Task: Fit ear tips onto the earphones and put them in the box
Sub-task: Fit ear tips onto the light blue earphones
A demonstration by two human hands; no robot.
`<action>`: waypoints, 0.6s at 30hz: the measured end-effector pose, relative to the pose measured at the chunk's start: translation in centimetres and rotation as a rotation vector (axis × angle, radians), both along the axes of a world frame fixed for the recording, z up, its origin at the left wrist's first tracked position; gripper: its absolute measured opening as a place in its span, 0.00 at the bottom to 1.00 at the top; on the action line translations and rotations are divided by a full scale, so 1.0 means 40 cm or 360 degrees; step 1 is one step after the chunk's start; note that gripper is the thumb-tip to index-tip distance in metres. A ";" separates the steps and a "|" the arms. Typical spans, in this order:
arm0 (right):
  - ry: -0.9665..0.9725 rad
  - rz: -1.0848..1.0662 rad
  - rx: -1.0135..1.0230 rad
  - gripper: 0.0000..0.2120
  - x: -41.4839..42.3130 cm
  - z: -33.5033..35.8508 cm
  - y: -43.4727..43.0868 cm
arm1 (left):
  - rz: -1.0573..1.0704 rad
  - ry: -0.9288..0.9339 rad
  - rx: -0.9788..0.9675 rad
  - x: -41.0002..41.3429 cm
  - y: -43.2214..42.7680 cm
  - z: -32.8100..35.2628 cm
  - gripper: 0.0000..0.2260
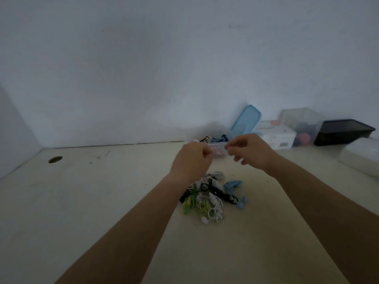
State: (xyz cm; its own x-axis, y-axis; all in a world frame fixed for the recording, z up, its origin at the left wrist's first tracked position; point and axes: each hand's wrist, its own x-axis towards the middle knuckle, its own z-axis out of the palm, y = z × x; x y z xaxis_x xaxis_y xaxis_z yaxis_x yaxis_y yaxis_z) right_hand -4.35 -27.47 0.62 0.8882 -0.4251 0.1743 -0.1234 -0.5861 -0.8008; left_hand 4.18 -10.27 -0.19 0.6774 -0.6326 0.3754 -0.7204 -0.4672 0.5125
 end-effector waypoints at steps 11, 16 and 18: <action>0.0468 0.0058 -0.0534 0.07 -0.121 -0.082 0.086 | 0.0094 0.0007 0.0135 -0.152 0.087 -0.060 0.09; 0.0242 -0.0101 -0.0350 0.04 -0.140 -0.056 0.087 | 0.0144 0.0076 -0.0087 -0.168 0.105 -0.061 0.07; 0.0055 -0.0130 -0.0140 0.04 -0.149 -0.035 0.088 | 0.0151 0.0159 -0.0180 -0.167 0.113 -0.065 0.06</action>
State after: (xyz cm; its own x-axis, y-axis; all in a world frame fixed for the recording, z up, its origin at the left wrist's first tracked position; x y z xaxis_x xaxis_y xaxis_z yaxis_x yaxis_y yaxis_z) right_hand -10.32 -23.94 -0.78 0.8574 -0.4806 0.1839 -0.2002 -0.6407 -0.7412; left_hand -2.49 -5.73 -2.78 0.7696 -0.5216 0.3683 -0.6187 -0.4662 0.6324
